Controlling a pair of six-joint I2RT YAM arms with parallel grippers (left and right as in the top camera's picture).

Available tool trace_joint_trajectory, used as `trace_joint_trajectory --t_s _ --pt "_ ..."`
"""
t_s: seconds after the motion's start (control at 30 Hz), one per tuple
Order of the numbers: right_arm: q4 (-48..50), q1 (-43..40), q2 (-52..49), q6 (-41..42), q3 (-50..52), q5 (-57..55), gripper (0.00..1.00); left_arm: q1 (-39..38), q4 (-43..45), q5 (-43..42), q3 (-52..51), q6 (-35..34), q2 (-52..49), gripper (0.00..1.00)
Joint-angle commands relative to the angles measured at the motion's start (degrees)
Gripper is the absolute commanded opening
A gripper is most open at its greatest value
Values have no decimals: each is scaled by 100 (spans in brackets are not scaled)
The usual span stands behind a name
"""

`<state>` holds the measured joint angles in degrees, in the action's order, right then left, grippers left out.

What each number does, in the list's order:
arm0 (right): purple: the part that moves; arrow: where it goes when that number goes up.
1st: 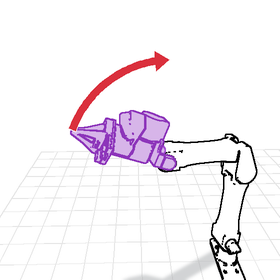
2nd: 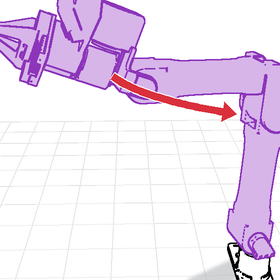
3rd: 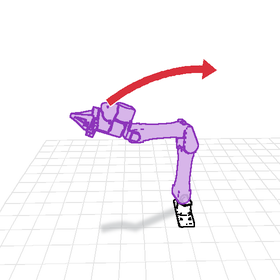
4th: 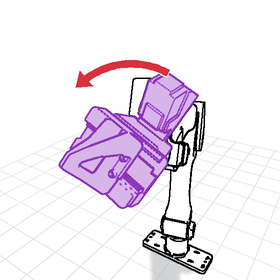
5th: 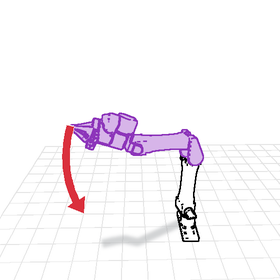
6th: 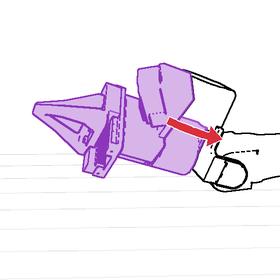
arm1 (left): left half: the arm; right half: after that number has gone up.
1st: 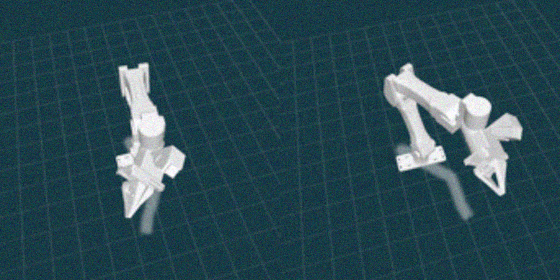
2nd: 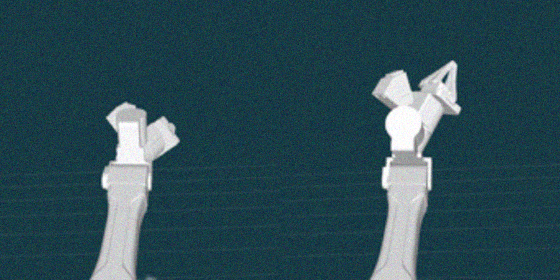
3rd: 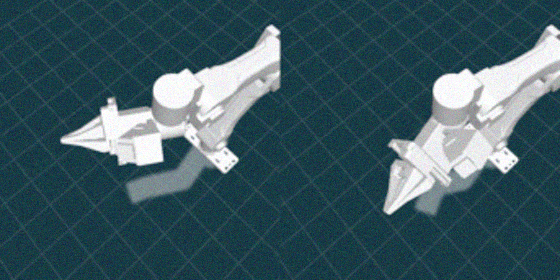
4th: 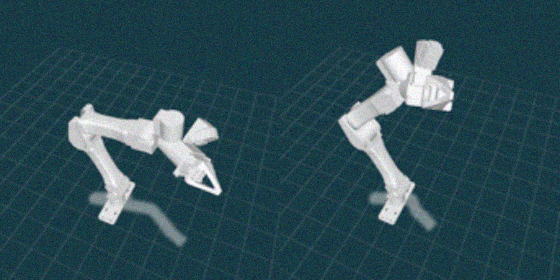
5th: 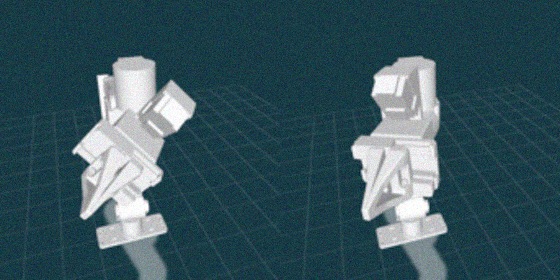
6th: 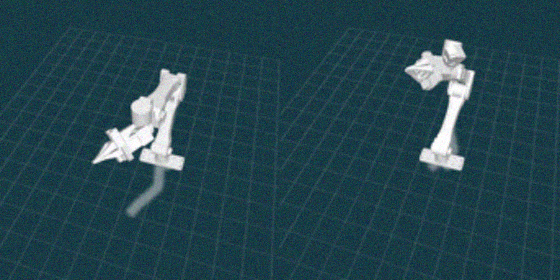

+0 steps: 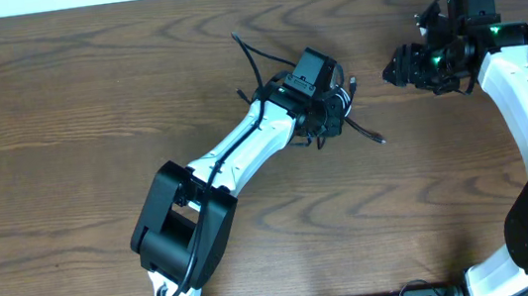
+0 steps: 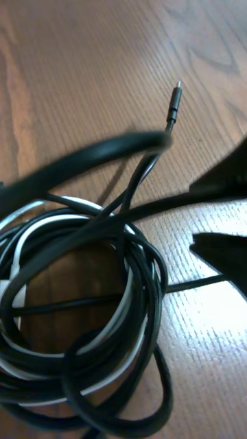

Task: Untangle cables

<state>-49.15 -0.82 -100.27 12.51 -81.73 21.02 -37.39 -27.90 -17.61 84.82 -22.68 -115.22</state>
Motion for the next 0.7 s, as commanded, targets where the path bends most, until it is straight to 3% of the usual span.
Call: trace_joint_trajectory --t_s 0.0,0.37,0.67 --pt "-2 76 76 -85 7 50 64 155 -37 76 170 280 181 7" --pt "138 269 76 -214 7 433 64 540 17 -142 400 94 1812 7" --pt "444 393 76 -555 7 1416 65 529 286 -142 400 -122 2247 7"
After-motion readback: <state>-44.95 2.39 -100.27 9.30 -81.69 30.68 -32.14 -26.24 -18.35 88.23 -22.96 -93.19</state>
